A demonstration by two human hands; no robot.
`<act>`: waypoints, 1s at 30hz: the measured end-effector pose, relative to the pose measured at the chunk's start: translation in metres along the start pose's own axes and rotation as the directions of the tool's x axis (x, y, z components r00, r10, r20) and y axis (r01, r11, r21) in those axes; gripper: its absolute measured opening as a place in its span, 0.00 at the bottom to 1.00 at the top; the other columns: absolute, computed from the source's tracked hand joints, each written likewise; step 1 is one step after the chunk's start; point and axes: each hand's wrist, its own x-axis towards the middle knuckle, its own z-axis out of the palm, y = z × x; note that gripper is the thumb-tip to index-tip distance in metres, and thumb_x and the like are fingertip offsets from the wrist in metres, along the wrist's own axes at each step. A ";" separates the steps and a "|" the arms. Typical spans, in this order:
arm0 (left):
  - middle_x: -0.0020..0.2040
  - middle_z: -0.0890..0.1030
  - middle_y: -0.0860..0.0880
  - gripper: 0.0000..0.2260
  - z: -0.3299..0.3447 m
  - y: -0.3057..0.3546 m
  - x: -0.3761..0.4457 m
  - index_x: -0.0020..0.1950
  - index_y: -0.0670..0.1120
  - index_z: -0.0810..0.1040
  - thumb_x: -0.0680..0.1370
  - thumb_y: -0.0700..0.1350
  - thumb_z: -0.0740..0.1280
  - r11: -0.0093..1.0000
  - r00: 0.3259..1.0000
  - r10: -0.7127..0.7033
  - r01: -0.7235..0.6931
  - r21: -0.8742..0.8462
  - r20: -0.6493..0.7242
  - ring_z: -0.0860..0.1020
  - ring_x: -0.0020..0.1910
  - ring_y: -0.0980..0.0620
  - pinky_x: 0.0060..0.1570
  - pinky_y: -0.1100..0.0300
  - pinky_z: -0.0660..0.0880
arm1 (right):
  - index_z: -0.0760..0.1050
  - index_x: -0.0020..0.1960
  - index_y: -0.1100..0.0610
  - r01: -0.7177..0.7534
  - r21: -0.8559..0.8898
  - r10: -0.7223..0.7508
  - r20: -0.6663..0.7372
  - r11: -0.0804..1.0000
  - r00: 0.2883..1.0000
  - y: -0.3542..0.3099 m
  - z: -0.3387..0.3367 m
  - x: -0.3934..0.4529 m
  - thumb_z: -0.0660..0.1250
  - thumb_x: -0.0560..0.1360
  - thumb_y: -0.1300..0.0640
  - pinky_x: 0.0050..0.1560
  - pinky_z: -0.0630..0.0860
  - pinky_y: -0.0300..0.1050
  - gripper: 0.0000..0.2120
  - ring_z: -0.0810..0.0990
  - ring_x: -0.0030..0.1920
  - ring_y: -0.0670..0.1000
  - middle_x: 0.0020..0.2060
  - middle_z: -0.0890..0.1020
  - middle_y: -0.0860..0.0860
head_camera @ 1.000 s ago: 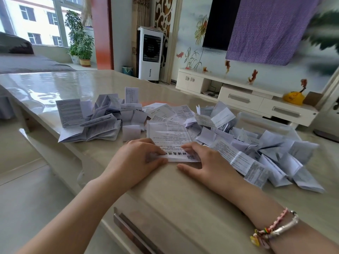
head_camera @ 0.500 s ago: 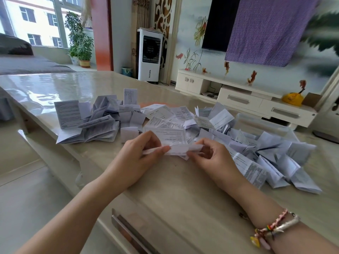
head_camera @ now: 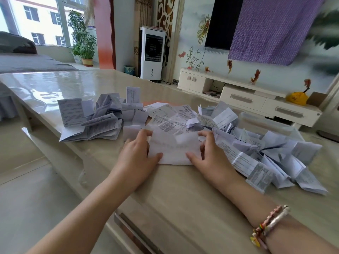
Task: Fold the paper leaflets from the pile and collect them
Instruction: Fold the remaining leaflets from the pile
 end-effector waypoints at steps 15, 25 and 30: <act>0.54 0.76 0.60 0.08 -0.004 -0.007 0.001 0.51 0.60 0.82 0.74 0.50 0.68 0.931 0.948 0.313 -0.319 0.178 0.062 0.68 0.52 0.53 0.57 0.52 0.67 | 0.78 0.54 0.52 0.307 -0.159 -0.299 0.071 0.938 0.952 0.000 -0.004 -0.005 0.70 0.73 0.49 0.59 0.69 0.45 0.11 0.73 0.56 0.48 0.52 0.79 0.47; 0.51 0.81 0.61 0.23 -0.008 -0.009 0.003 0.51 0.58 0.83 0.72 0.66 0.54 0.906 0.928 0.340 -0.366 0.211 0.150 0.75 0.50 0.54 0.52 0.51 0.73 | 0.78 0.58 0.51 0.377 -0.234 -0.351 0.146 0.896 0.925 0.000 -0.008 -0.010 0.66 0.76 0.49 0.55 0.74 0.45 0.12 0.79 0.54 0.48 0.52 0.82 0.46; 0.47 0.82 0.61 0.21 -0.012 -0.009 0.005 0.50 0.58 0.84 0.74 0.65 0.55 0.916 0.927 0.349 -0.368 0.159 0.138 0.78 0.47 0.56 0.50 0.52 0.75 | 0.82 0.49 0.52 0.311 -0.101 -0.305 0.067 0.945 0.950 0.002 -0.008 -0.008 0.65 0.77 0.50 0.49 0.76 0.46 0.09 0.80 0.46 0.45 0.42 0.83 0.45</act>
